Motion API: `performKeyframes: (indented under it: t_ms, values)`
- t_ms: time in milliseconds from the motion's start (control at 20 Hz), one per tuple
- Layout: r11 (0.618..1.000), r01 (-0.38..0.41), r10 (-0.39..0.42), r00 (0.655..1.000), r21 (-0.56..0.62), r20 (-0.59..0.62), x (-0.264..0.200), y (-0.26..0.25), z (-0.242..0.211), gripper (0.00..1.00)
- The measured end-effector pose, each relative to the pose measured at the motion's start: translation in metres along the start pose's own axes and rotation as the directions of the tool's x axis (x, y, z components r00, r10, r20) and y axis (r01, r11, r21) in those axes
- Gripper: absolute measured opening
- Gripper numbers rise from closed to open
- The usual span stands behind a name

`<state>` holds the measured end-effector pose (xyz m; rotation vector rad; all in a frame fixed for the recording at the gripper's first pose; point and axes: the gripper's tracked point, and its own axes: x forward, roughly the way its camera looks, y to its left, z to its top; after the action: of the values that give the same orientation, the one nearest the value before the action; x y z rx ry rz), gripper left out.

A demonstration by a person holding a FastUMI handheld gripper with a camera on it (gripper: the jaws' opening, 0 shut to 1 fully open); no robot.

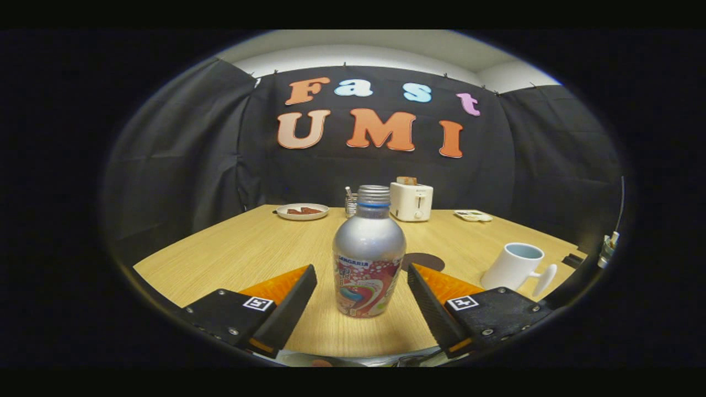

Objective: Take the bottle from table, then pour the juice into the cup, finally place the bottle on the coaster

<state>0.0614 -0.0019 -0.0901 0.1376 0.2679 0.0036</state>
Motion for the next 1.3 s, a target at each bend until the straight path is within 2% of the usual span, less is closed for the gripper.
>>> performKeyframes:
  t_ms: [550, 700, 900, 1050, 1300]
  values:
    - [1.000, 0.002, 0.000, 0.998, 0.031, -0.058, 0.027, -0.003, -0.023, 0.98]
    - [0.998, -0.027, 0.030, 0.998, 0.056, -0.057, 0.028, 0.001, -0.021, 0.78]
    - [0.998, 0.016, -0.014, 0.999, 0.054, -0.047, 0.024, -0.015, -0.007, 0.76]
    - [0.987, 0.036, -0.033, 0.999, 0.154, -0.018, 0.023, -0.026, 0.010, 0.76]
    - [0.934, 0.049, -0.058, 0.998, 0.355, 0.013, 0.029, -0.047, 0.032, 0.76]
